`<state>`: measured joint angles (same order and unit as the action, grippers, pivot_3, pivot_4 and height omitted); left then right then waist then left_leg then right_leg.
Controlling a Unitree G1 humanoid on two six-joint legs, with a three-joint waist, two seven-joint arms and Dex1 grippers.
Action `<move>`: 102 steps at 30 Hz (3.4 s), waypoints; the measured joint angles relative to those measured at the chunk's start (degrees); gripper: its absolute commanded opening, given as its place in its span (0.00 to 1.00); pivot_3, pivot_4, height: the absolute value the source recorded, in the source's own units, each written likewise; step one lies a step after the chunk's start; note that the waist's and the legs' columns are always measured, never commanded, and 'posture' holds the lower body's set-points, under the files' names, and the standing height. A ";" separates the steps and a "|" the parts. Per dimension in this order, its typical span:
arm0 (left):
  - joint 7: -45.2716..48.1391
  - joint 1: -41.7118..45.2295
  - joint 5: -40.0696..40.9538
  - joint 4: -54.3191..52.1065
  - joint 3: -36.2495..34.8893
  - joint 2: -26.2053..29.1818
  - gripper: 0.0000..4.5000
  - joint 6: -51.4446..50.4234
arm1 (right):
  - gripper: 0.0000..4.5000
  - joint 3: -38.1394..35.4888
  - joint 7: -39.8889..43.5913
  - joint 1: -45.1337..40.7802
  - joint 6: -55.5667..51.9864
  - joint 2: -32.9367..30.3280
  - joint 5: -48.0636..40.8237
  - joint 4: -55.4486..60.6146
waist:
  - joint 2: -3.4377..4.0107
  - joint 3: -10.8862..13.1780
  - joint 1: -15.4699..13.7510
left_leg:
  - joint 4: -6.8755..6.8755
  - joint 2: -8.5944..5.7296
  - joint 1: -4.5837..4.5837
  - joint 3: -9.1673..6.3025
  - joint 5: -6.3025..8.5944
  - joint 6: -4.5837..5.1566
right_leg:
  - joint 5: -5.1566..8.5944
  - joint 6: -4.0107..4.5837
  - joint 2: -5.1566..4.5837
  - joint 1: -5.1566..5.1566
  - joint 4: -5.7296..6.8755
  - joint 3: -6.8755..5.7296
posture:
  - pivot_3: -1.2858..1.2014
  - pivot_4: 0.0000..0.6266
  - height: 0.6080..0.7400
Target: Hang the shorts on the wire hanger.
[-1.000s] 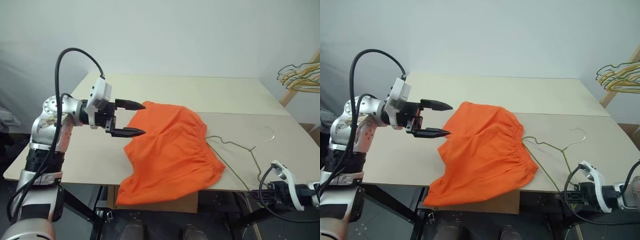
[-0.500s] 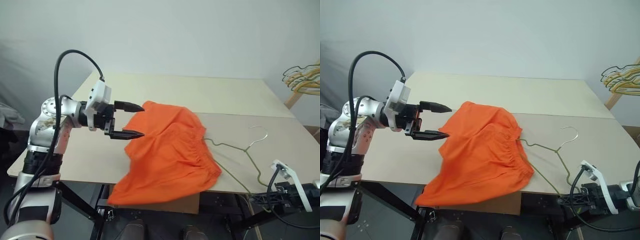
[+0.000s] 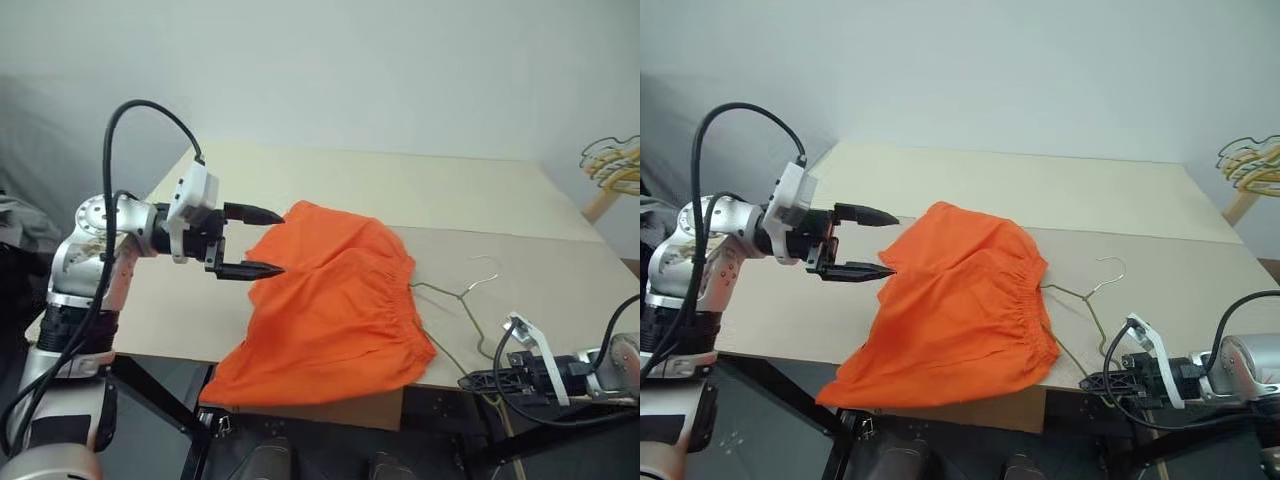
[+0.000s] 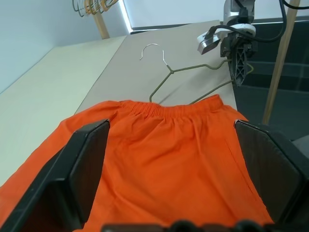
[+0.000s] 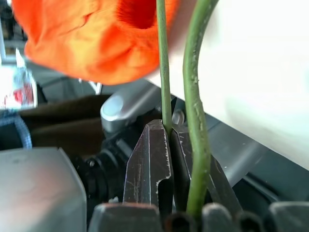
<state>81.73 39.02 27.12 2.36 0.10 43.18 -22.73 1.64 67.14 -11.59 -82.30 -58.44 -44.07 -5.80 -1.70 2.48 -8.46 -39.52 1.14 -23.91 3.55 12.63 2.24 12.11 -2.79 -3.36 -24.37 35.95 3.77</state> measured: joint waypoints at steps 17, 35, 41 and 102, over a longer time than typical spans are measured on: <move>-0.13 -0.74 -0.02 -0.36 0.09 0.04 0.99 0.22 | 0.00 -2.80 -10.87 -16.11 2.58 12.93 6.26 -21.99 | 0.00 -0.02 -1.61 | -0.06 -0.04 -0.38 -0.01 0.01 0.00 | -0.09 0.00 0.01 -0.29 -0.02 -0.04 | 0.63 0.00 1.00; 0.37 -1.96 -0.01 -1.60 -0.05 1.56 0.99 1.26 | 0.00 7.35 9.58 -0.35 -0.22 -4.35 -1.64 7.95 | 0.01 -0.02 -2.23 | -0.24 0.04 -0.59 0.00 0.09 0.11 | -0.06 -0.01 0.03 -0.54 0.13 -0.10 | 0.64 0.00 1.00; 0.41 -2.10 -0.02 -1.50 0.14 1.04 0.99 1.35 | 0.00 2.43 1.72 -2.85 -3.44 -0.39 -1.55 1.77 | -0.01 -0.03 -2.66 | -0.32 0.07 -0.50 0.14 0.27 -0.22 | -0.08 0.01 -0.03 -0.50 0.06 -0.11 | 0.63 0.00 1.00; 2.54 42.56 -42.60 71.68 17.40 -16.97 0.49 52.46 | 0.00 28.97 6.02 -52.88 12.31 -3.10 22.34 18.14 | 0.18 -0.03 8.71 | -0.79 -0.01 -1.84 0.18 0.29 0.16 | -0.51 0.08 -0.06 -2.01 0.95 0.07 | 0.50 0.00 1.00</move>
<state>84.27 81.58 -15.47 74.04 17.50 26.21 29.72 30.61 73.15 -64.47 -69.99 -61.54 -21.74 12.34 -1.53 2.46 0.25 -40.32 1.13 -25.75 3.73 12.92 2.40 11.60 -2.71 -3.42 -26.38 36.90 3.84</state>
